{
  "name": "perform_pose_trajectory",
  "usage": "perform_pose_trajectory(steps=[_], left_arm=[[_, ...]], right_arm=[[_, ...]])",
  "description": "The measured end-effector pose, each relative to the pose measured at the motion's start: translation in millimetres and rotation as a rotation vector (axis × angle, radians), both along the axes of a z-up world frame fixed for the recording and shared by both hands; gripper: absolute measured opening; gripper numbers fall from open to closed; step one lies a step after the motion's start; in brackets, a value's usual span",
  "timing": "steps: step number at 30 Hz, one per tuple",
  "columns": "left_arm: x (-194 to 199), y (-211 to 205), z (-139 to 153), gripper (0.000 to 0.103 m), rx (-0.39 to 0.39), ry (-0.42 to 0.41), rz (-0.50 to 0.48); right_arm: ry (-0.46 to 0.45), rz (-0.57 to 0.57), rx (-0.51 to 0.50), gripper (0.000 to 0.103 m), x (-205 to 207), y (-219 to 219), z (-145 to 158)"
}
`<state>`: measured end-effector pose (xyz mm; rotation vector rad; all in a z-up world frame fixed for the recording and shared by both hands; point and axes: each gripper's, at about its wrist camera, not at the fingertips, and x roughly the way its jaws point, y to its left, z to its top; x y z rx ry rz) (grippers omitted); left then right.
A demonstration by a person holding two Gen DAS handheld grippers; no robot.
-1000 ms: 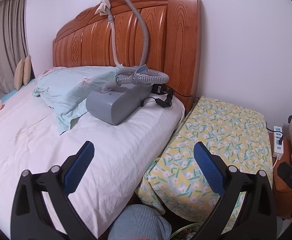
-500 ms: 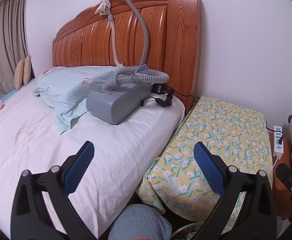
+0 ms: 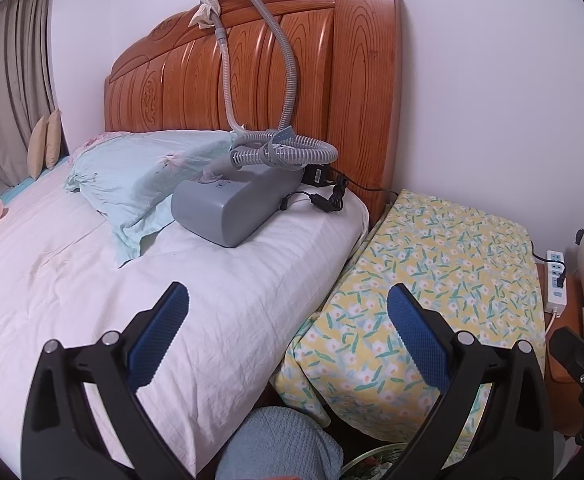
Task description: Collect trash
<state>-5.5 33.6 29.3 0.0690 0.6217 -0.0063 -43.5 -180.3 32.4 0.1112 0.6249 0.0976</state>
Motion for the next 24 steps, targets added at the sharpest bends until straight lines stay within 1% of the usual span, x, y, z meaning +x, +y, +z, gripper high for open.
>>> perform_pose_trajectory(steps=[24], left_arm=[[1.4,1.0,0.0,0.095,0.001,0.001,0.0]], right_arm=[[0.01,0.012,0.003,0.101,0.0,-0.9,-2.4]])
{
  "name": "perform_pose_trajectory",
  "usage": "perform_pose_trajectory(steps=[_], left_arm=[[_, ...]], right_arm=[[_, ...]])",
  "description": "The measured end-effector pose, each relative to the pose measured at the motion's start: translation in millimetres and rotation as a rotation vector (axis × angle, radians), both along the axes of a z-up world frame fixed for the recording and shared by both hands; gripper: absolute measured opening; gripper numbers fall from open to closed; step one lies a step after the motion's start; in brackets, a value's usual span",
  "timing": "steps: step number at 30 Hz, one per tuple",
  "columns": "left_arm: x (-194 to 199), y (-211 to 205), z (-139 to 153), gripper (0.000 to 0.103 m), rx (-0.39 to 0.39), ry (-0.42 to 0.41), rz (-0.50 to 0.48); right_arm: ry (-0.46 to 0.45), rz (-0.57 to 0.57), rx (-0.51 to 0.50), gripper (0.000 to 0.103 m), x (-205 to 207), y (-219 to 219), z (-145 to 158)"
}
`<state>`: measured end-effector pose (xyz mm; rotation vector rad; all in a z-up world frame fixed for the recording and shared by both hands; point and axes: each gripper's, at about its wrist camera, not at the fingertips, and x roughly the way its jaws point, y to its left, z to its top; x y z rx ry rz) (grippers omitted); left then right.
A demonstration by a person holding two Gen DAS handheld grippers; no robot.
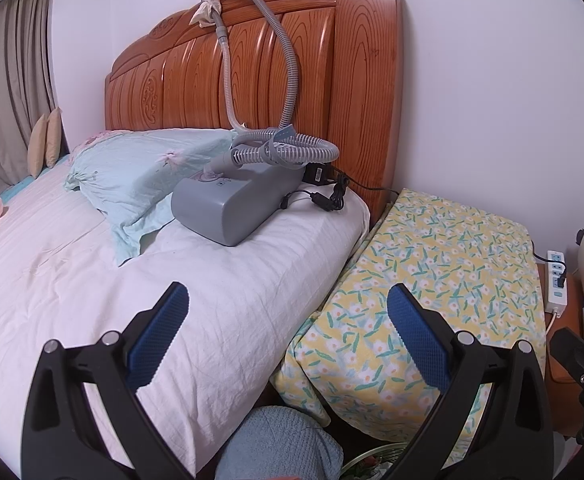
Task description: Collect trash
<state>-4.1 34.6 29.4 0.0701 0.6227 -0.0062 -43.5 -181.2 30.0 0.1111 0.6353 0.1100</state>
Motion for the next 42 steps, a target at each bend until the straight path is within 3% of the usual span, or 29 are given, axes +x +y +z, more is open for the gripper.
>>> perform_pose_trajectory(steps=[42], left_arm=[[1.6,4.1,-5.5,0.095,-0.002,0.009,-0.002]], right_arm=[[0.017,0.003,0.002,0.101,0.6,0.9,-3.9]])
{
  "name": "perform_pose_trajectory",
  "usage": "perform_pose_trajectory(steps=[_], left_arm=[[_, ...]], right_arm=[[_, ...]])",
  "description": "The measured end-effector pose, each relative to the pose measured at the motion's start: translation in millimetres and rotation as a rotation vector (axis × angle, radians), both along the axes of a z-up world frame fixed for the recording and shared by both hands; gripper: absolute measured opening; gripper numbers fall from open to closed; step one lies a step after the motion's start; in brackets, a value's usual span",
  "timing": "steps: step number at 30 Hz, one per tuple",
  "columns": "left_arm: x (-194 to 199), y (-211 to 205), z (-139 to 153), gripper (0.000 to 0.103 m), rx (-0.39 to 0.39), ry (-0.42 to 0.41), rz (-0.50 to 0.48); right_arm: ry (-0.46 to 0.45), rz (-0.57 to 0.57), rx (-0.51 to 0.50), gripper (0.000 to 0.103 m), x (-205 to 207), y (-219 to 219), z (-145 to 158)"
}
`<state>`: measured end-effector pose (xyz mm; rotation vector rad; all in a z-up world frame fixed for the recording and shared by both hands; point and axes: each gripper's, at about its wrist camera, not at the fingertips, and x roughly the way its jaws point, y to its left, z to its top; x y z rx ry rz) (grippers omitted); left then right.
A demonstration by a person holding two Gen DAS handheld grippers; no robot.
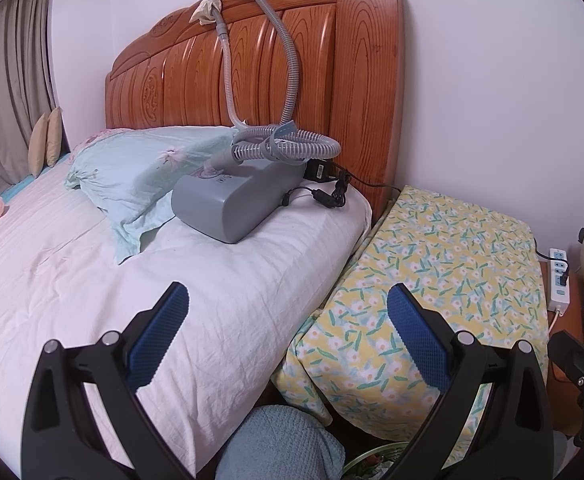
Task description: Collect trash
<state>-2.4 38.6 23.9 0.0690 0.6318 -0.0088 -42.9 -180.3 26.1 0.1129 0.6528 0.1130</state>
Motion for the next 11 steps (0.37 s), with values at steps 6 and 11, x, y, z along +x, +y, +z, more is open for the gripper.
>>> perform_pose_trajectory(steps=[6,11], left_arm=[[3.2,1.5,-1.5,0.095,-0.012,0.022,0.003],[3.4,1.5,-0.7,0.095,-0.013,0.022,0.007]], right_arm=[[0.001,0.003,-0.003,0.101,-0.1,0.0,0.0],[0.0,0.002,0.001,0.101,0.8,-0.5,0.0]])
